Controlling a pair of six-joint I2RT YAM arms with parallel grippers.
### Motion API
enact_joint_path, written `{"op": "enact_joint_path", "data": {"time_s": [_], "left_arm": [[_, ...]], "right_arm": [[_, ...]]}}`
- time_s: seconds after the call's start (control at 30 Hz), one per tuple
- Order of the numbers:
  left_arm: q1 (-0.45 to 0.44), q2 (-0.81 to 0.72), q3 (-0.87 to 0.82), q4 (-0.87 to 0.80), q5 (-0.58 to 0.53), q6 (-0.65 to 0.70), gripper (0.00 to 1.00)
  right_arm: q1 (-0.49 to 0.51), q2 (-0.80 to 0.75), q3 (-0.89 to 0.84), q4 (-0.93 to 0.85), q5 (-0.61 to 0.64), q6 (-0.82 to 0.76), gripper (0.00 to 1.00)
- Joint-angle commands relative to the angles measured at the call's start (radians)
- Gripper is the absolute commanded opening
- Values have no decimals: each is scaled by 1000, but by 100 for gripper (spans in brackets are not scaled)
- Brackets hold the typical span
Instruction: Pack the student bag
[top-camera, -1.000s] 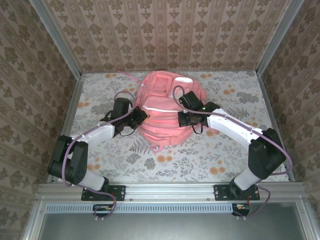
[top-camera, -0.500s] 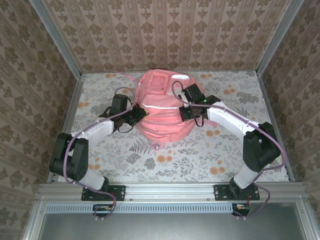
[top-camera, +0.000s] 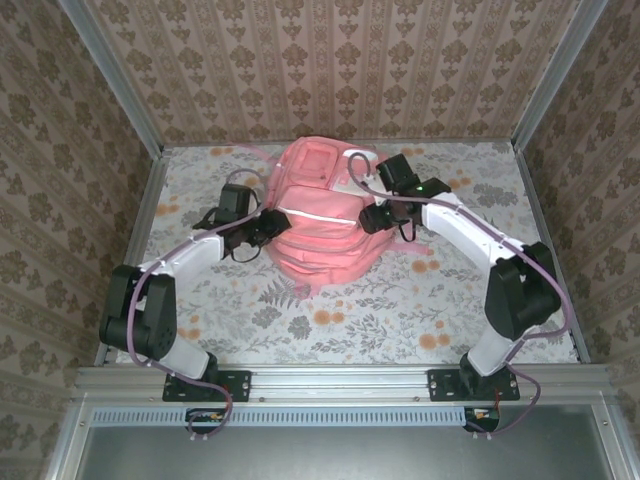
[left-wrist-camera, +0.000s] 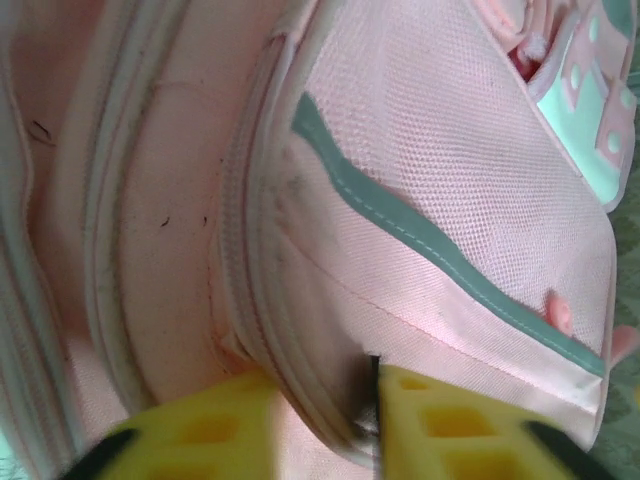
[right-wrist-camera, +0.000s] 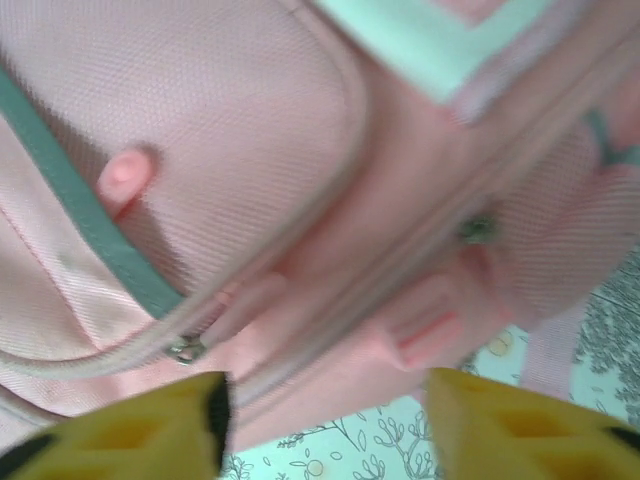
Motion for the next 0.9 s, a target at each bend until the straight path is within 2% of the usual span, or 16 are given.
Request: {"op": "enact_joint_path", "data": {"time_s": [0.0,0.1,0.2,0.33,0.43,0.53,0.63,0.87], "left_arm": [[13,-98,69,-78,-28,61,50],[28,-152,96,-167,-83,95,64],[68,-210,96,-227,-130,125,74],[126,-310,84,-311,-286,204,87],[147,-393,67,-351,-458,300,95],[157,-471,-1,-317,-661,375,100],[188,-526,-113,-205,-793,433,100],[247,-508,-282,-4,-842,543,100]], "right_arm": [[-12,-159,-37,23,-51,48,71],[-22,-253,-94,65,-20,91,80],[-34,-360,-151,114,107,127,85],[-48,-492,-270,228,324,141,99],[-73,-567,-352,298,463,156,100],[-110,-608,-442,381,569,174,100],[-152,-637,-563,515,648,174,100],[-267,-623,-776,747,666,205,100]]}}
